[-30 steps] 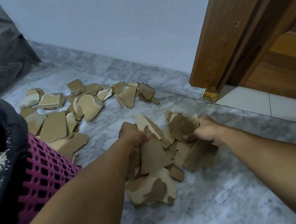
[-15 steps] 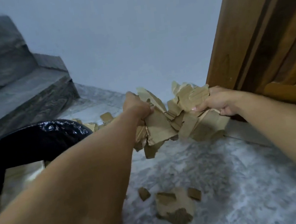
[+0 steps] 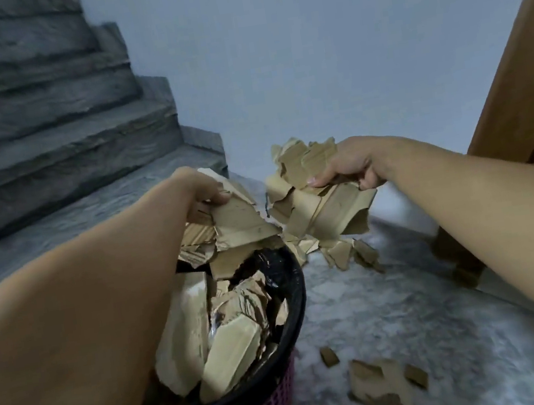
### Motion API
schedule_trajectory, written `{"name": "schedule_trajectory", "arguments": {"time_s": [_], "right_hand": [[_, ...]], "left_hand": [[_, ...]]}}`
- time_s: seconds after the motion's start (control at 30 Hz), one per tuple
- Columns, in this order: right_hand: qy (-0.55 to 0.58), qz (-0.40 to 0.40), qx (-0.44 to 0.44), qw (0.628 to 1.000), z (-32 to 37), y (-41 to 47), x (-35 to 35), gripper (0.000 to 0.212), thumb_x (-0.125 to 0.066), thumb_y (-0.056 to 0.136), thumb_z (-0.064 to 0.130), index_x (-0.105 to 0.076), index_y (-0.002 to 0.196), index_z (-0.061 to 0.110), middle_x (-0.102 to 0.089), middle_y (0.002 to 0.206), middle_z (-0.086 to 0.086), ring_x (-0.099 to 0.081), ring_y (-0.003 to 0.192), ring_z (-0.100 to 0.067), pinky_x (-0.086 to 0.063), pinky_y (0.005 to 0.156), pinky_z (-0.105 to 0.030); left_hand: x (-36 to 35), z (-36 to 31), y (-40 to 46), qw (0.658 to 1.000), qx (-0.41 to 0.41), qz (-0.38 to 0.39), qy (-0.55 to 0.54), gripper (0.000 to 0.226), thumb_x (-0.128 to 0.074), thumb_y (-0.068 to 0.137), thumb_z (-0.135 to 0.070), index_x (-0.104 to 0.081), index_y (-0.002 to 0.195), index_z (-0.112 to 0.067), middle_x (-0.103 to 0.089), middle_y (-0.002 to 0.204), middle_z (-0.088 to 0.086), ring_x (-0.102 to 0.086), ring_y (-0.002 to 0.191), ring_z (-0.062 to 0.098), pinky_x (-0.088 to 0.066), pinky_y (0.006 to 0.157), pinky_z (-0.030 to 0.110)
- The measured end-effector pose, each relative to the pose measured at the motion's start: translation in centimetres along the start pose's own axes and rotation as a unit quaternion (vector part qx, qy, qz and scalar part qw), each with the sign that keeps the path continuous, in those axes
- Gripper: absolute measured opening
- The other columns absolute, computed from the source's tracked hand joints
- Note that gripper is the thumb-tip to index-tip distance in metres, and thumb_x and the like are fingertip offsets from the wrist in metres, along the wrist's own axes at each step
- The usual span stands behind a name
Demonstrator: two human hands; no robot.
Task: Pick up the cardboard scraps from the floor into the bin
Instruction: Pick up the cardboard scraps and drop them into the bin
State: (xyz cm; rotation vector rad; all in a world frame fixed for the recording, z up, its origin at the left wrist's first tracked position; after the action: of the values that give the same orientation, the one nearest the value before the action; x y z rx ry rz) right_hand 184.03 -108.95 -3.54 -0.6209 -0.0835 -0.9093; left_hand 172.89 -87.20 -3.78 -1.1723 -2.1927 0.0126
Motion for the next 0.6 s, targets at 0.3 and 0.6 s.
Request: {"name": "schedule_trajectory", "arguments": {"time_s": [0.3, 0.6], "right_hand": [[-0.102, 0.078, 0.017, 0.992, 1.5, 0.6, -14.1, 0.031, -0.08, 0.076, 0.009, -0.064, 0.103, 0.009, -0.07, 0.094, -0.011, -0.068, 0.091, -0.028, -0.057, 0.083, -0.043], [-0.361, -0.167, 0.135, 0.907, -1.8, 1.9, -14.7, 0.047, -0.085, 0.069, 0.038, -0.067, 0.102, 0.01, -0.069, 0.107, -0.011, -0.064, 0.1, -0.03, -0.052, 0.085, -0.035]], "left_hand": [[6.1, 13.3, 0.1, 0.994, 0.098, -0.058, -0.007, 0.052, -0.086, 0.07, -0.022, -0.06, 0.107, 0.004, -0.067, 0.098, 0.017, -0.069, 0.083, 0.033, -0.06, 0.06, 0.045], [8.5, 18.7, -1.4, 0.919, -0.051, -0.253, 0.296, 0.041, -0.071, 0.079, -0.025, -0.057, 0.115, -0.01, -0.052, 0.121, 0.012, -0.049, 0.117, 0.032, -0.045, 0.091, 0.041]]}}
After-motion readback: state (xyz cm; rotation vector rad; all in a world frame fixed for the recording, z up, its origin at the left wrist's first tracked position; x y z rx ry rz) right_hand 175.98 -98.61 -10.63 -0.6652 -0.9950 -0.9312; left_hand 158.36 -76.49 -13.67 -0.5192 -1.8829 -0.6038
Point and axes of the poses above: each hand's wrist, its own y-axis towards the middle knuckle, its own x-axis out of the back of the hand, z = x × y, the point moved 2 cm from there along y, towards the middle knuckle
